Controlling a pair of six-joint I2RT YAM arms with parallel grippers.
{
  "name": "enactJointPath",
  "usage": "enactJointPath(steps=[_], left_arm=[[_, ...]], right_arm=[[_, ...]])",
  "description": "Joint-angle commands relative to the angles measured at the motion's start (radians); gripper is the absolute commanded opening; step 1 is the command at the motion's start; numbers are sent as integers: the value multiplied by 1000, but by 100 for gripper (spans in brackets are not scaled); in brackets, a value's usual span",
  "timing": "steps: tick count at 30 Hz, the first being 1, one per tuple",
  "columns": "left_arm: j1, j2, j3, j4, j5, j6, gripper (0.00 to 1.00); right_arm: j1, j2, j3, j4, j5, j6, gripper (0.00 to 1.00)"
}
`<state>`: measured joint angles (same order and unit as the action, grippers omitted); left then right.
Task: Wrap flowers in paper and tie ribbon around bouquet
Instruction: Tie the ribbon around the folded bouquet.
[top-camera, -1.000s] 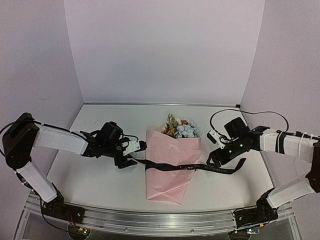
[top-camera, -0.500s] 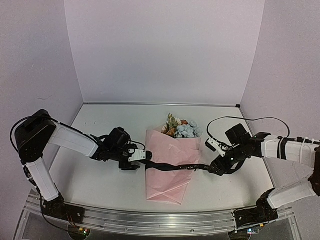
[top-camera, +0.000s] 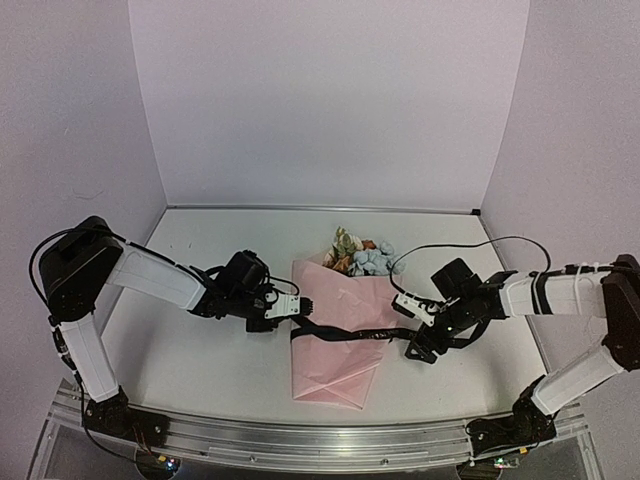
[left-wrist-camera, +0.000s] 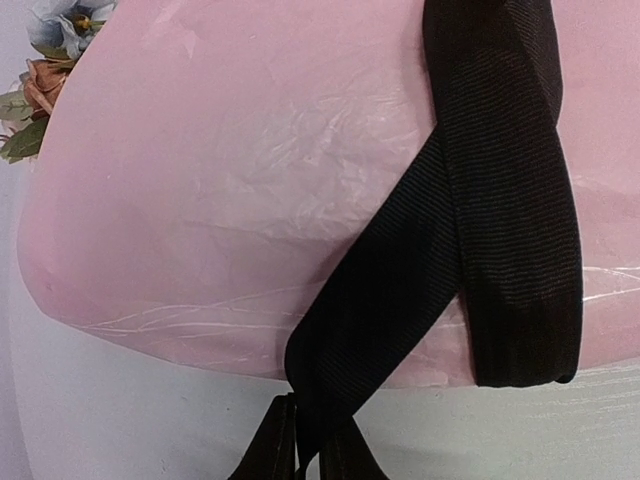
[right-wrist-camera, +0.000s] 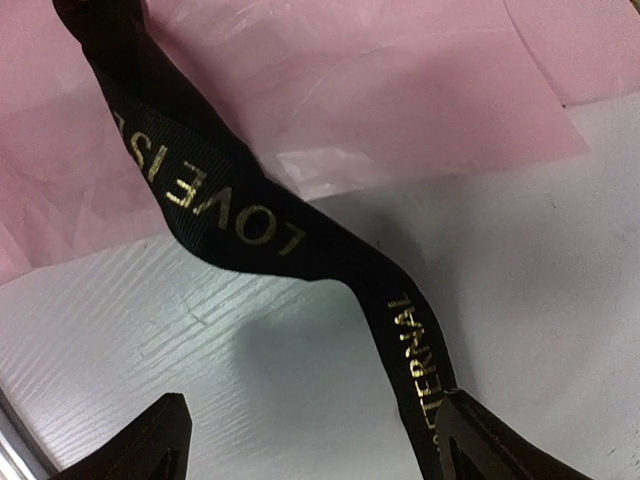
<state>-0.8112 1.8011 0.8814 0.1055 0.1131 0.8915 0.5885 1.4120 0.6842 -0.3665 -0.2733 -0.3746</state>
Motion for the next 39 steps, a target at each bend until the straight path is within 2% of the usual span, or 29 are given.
enactJointPath(steps=[1,6,10,15,19,31,39], left_arm=[[-5,3,22,20,18,-10,10],[-5,6,22,22,19,-15,9],[-5,6,23,20,20,-21,9],[-5,3,25,9,17,-25,7],[-5,0,25,0,17,-25,6],[-3,-13,13,-4,3,-20,3],[-3,-13,13,-7,1,-20,3]], right_arm=[[60,79,15,177,105,-94,86],[112,171,18,301,225,-152,85],[134,235,4,464,320,-174,85],[149,258,1,493,358,-179,81],[149,230,-34,501,361,-191,80],[149,173,-80,502,246,-189,81],[146,139,-98,502,258,-202,80]])
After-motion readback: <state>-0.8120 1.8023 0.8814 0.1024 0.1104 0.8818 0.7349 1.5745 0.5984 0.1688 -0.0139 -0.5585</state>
